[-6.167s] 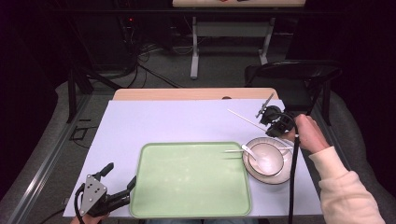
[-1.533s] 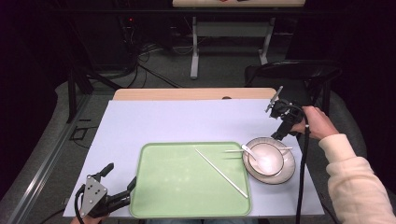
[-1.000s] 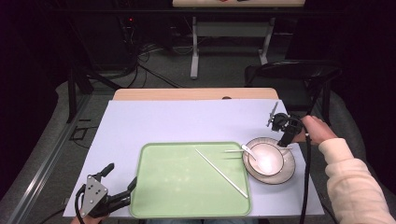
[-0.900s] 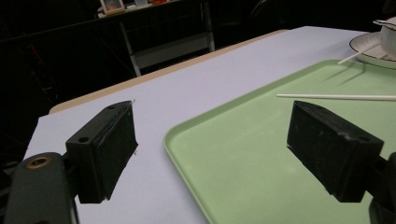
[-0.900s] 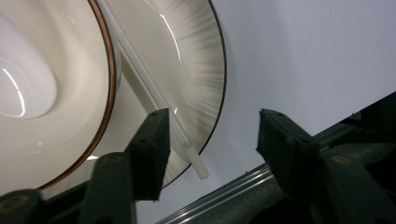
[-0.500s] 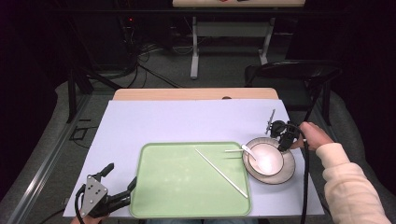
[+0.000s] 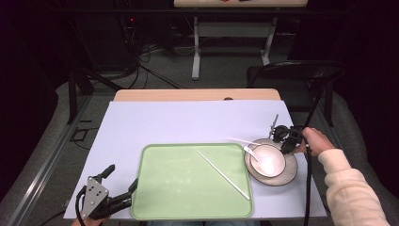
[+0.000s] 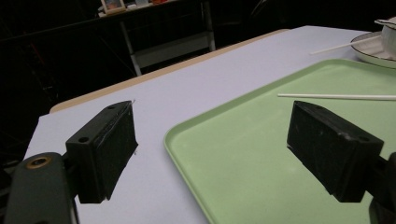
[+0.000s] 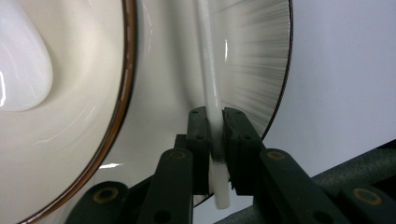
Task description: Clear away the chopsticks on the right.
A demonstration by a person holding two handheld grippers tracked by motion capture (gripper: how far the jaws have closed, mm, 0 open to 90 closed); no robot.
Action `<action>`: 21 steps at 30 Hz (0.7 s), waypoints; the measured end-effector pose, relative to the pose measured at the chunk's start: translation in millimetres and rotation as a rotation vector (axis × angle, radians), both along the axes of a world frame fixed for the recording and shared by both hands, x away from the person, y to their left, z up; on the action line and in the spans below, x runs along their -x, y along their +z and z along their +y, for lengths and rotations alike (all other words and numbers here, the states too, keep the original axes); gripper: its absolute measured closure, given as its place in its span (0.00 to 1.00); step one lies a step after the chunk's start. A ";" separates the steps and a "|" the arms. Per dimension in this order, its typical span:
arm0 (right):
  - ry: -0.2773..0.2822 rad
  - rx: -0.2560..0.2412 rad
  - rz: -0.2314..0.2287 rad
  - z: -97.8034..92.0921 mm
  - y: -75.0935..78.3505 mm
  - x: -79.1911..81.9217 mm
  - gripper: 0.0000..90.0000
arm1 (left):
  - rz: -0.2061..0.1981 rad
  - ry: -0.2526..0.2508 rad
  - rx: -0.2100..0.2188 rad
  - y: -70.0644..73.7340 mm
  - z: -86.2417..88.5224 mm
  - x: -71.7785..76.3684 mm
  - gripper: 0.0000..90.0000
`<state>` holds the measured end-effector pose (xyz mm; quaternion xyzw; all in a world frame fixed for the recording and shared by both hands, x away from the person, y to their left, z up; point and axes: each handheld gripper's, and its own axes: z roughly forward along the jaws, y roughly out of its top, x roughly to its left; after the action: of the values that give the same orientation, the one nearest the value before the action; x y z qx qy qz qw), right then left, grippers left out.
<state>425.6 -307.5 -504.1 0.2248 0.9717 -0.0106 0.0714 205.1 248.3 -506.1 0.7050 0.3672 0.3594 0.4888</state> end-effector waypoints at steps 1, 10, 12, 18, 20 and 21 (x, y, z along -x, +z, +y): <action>-0.008 -0.004 -0.004 -1.1 -0.1 0.9 0.92 | -0.001 0.000 -0.002 0.0 0.1 -0.1 0.17; -0.074 -0.050 -0.045 -3.9 5.7 6.9 0.93 | 0.000 0.001 0.000 0.0 -0.1 -0.1 0.17; -0.087 -0.054 -0.053 -4.0 8.6 7.7 0.93 | 0.000 0.001 0.000 0.0 -0.1 -0.1 0.17; -0.186 -0.087 -0.110 -3.3 33.9 16.1 0.93 | 0.002 0.000 -0.003 0.1 -0.2 0.0 0.17; -0.199 -0.099 -0.128 -3.3 42.4 18.9 0.93 | 0.002 0.000 -0.003 0.1 -0.2 0.0 0.17; -0.225 -0.104 -0.140 -1.7 46.7 22.1 0.93 | 0.002 -0.001 -0.004 0.1 -0.1 0.0 0.17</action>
<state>403.5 -309.2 -457.4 0.3361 0.9322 0.0477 0.1257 205.1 248.2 -506.0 0.7063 0.3667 0.3594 0.4873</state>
